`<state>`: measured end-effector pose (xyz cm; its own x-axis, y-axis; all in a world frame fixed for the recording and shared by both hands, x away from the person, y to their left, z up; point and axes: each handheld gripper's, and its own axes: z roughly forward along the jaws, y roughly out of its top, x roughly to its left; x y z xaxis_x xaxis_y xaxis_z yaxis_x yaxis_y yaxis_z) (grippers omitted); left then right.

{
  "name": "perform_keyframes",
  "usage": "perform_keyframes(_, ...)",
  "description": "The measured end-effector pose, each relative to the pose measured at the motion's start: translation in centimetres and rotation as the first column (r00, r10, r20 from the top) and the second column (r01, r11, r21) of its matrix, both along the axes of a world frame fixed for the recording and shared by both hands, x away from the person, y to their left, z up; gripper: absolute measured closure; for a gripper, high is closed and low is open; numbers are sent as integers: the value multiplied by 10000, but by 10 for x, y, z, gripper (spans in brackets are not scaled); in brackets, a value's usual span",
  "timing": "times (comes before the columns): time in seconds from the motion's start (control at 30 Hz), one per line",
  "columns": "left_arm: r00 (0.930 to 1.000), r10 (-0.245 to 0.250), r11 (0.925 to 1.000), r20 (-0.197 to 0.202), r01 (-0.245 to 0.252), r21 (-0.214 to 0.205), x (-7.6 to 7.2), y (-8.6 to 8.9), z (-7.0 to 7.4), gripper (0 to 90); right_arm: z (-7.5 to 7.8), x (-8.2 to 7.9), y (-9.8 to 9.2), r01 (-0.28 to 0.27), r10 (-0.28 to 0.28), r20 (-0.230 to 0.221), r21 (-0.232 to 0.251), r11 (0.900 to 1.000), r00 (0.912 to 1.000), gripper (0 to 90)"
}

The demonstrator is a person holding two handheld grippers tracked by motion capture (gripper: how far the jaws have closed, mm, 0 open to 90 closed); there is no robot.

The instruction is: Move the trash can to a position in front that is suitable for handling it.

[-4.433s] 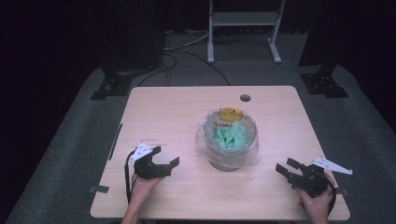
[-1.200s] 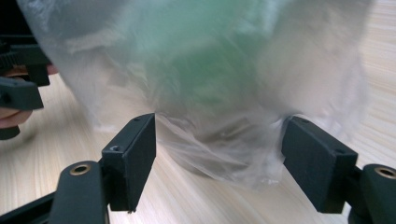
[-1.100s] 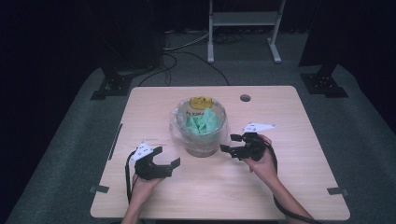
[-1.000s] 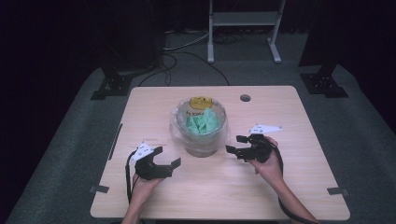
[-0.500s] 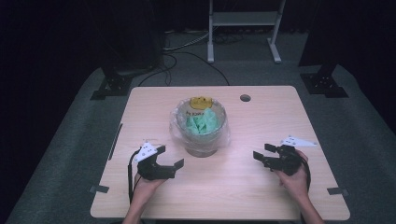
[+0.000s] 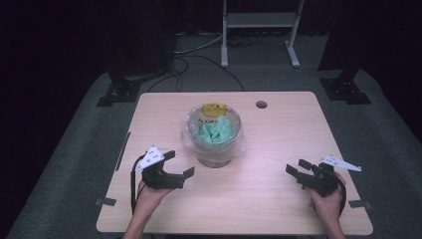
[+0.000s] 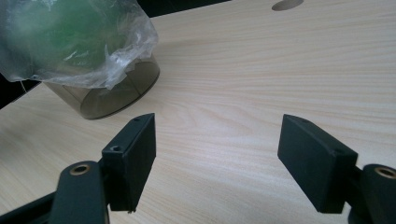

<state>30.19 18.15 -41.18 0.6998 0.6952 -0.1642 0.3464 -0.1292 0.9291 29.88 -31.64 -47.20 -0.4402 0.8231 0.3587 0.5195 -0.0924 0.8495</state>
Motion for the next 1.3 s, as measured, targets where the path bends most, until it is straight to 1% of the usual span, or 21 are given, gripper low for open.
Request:
perform_keyframes(0.03,9999,-41,10000,104,41,31,1,1,6,6,-1,-1,0,15,-15,33,-20,10000,10000,271)
perform_keyframes(0.07,9999,-41,10000,104,41,31,1,1,6,6,-1,-1,0,15,-15,33,-20,10000,10000,271)
perform_keyframes(0.1,9998,-25,10000,182,24,37,2,1,11,6,-1,-1,1,17,-17,40,-51,10000,10000,271)
perform_keyframes(0.23,9994,4,9999,354,-9,146,7,1,24,6,-2,-3,0,91,-91,140,-66,9999,9999,271)
perform_keyframes(0.33,9993,19,9998,361,-26,174,14,1,31,6,-1,-5,-2,185,-184,172,-34,9998,9997,272)
perform_keyframes(0.43,9996,33,9999,282,-36,104,22,-1,35,6,-2,-6,-5,247,-247,172,9,9997,9995,272)
perform_keyframes(0.53,9996,83,9999,269,-84,68,31,-4,39,6,-3,-7,-7,301,-302,147,51,9995,9994,271)
perform_keyframes(0.6,9996,123,9999,235,-121,-70,37,-5,41,6,-4,-7,-8,301,-302,128,91,9995,9995,272)
perform_keyframes(0.7,9994,250,9997,220,-249,-48,45,-7,44,25,-5,-6,-8,272,-272,97,46,9996,9996,271)
perform_keyframes(0.77,9994,270,9996,205,-271,14,50,-8,46,25,-6,-5,-7,262,-262,62,80,9996,9996,272)
perform_keyframes(0.83,9993,326,9995,184,-326,-16,54,-9,48,25,-6,-5,-7,248,-248,88,51,9997,9997,272)
perform_keyframes(0.93,9992,342,9993,198,-345,140,60,-11,50,36,-5,-5,-6,214,-214,141,-19,9998,9997,271)
perform_keyframes(1.0,9988,422,9985,255,-430,326,63,-14,51,39,-5,-5,-5,184,-184,148,-8,9998,9997,272)
perform_keyframes(1.07,9987,435,9986,249,-442,296,65,-16,52,46,-5,-5,-5,150,-150,158,-24,9999,9998,272)
perform_keyframes(1.17,9980,595,9969,235,-606,500,71,-18,53,53,-6,-5,-5,115,-115,142,-42,9999,9998,272)
perform_keyframes(1.23,9969,779,9955,128,-784,532,74,-18,52,68,-6,-5,-4,106,-105,135,-35,9999,9999,272)
perform_keyframes(1.3,9962,866,9944,120,-872,603,76,-18,51,84,-6,-6,-4,94,-93,166,-46,9999,9998,272)
